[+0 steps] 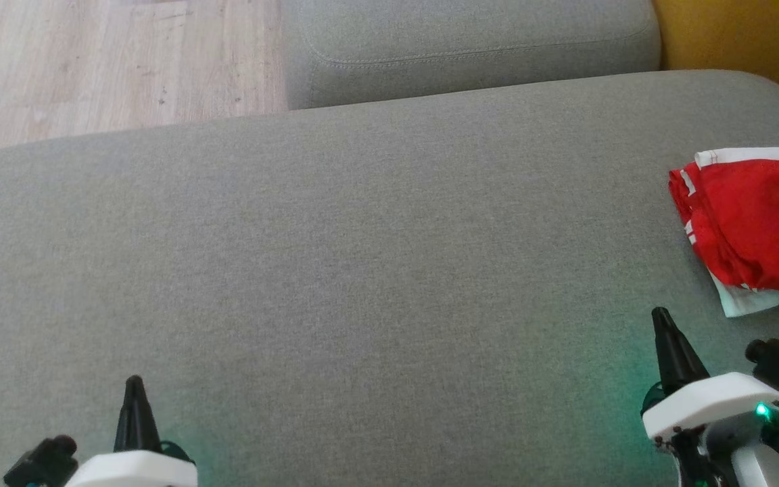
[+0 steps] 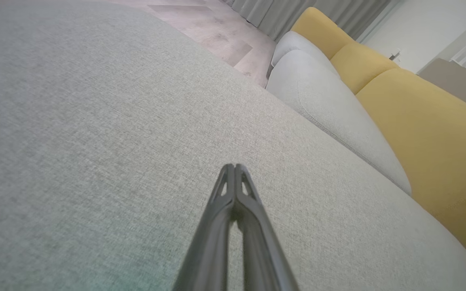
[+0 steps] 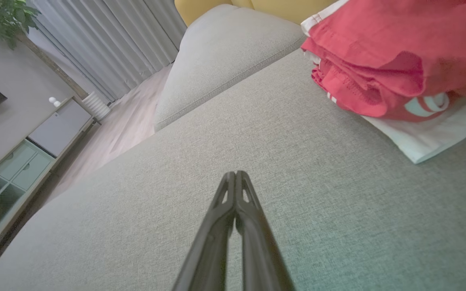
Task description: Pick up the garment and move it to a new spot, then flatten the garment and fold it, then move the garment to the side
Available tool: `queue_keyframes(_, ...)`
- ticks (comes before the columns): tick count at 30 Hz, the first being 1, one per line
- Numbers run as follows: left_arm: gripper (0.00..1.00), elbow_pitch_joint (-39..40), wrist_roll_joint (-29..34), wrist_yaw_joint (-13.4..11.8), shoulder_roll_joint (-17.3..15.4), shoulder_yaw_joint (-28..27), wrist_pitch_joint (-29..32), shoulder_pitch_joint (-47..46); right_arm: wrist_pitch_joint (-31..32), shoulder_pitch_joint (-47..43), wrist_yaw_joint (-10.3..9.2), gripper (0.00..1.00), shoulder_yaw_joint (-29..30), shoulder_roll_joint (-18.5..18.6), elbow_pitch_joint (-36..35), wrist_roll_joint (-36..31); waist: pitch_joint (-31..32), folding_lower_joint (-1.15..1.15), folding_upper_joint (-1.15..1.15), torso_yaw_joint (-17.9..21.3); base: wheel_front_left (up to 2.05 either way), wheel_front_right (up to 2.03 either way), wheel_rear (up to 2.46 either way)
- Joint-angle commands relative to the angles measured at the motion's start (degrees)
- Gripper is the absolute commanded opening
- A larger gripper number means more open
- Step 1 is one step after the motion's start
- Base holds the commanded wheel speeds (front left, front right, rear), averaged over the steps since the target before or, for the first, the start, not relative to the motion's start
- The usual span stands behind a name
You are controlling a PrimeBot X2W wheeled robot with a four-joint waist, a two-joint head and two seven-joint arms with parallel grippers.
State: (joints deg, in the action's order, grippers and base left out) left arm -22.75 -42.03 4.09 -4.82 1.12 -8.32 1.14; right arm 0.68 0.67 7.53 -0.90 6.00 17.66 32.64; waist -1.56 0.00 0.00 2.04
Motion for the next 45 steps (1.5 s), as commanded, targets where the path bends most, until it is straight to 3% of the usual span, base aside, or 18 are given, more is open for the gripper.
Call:
queue_keyframes(1,0.0,2.09,-1.49,0.27,-0.31,-1.44,0.37,-3.05,0.29,3.07,-0.01,0.0,0.4,-0.02,-2.12,1.93,0.02,0.0,0.0,-0.04,0.0,0.0,0.0)
queue_keyframes(45,0.0,5.32,-25.31,1.8,0.79,-4.5,7.46,-5.15,3.01,4.27,-0.03,0.0,3.86,-1.54,-2.86,30.14,0.69,0.0,0.0,-1.02,0.0,0.0,0.0)
